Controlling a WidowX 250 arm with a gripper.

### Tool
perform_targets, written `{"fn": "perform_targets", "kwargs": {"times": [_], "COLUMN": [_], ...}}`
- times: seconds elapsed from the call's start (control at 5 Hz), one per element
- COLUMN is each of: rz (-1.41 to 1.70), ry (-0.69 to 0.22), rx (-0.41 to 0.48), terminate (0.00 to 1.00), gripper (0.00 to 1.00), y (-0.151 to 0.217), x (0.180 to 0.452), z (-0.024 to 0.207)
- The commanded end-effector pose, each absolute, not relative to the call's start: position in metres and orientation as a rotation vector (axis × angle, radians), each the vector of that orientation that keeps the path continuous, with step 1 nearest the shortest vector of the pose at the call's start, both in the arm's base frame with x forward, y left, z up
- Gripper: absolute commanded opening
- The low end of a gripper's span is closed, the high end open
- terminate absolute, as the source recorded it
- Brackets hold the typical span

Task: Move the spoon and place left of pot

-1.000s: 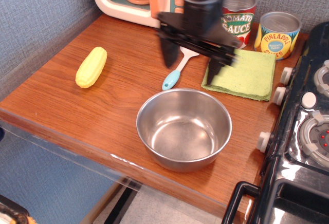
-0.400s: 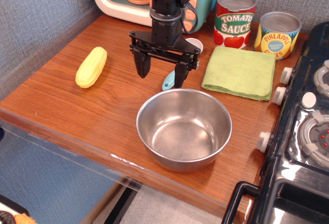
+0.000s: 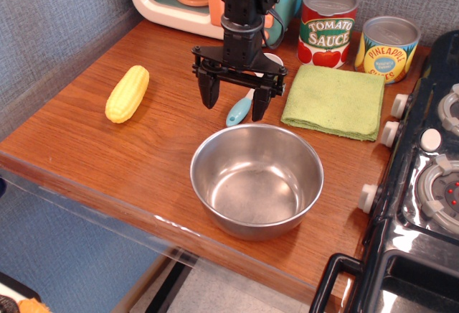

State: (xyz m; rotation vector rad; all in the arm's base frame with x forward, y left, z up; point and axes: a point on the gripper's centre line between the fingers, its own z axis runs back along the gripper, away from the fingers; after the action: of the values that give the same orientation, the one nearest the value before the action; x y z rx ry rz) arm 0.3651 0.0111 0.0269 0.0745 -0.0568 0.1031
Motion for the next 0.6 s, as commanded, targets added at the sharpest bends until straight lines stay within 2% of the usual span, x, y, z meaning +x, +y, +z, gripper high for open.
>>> {"fn": "perform_targets", "kwargs": {"times": [0.0,0.2,0.4], "rz": [0.118,0.122,0.125], "ry": [-0.092,-0.082,-0.069], "rx": [0.079,0.082,0.085], "terminate": [0.0,0.0,0.0], "gripper": [1.0,0.0,0.0], "y": [0.019,0.019,0.015], "x": [0.374,0.371,0.364], "z": [0.031,0.025,0.021]}}
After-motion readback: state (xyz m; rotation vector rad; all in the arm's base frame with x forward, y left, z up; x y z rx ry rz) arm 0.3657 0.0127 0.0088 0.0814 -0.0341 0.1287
